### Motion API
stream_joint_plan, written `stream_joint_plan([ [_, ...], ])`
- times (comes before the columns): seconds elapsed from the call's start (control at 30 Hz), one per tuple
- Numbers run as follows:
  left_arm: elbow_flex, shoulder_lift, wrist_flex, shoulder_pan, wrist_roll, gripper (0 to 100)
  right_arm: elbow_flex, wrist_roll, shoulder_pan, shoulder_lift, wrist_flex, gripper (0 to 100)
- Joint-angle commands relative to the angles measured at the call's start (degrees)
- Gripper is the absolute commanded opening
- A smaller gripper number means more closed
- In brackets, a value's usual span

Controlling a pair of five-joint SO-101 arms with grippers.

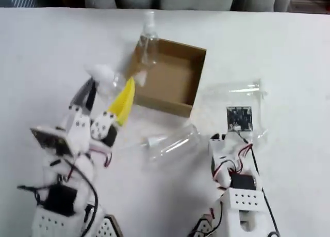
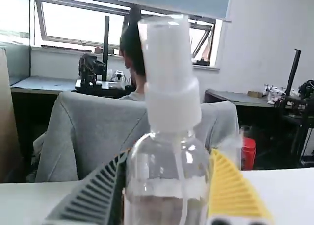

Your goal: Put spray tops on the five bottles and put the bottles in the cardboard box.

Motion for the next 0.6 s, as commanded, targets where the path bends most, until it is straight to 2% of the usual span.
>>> stream_joint_plan([
  [0.0, -15.12, 22.02, -4.92, -1.54, 2.02, 2, 0.18, 0.26, 2.07, -0.66, -2.15, 1.6],
  [0.13, -25.05, 36.00, -7.21, -1.89, 1.93, 2, 2.29, 0.44, 2.33, -0.66, -4.35, 1.6],
  [0.33, -27.78, 48.40, -24.09, -1.63, 2.37, 2, 3.43, 0.62, 2.33, -0.66, -5.58, 1.6],
  [0.57, -28.22, 62.73, -35.52, -1.71, 2.02, 2, 3.96, 0.70, 2.33, -0.66, -5.32, 1.6],
])
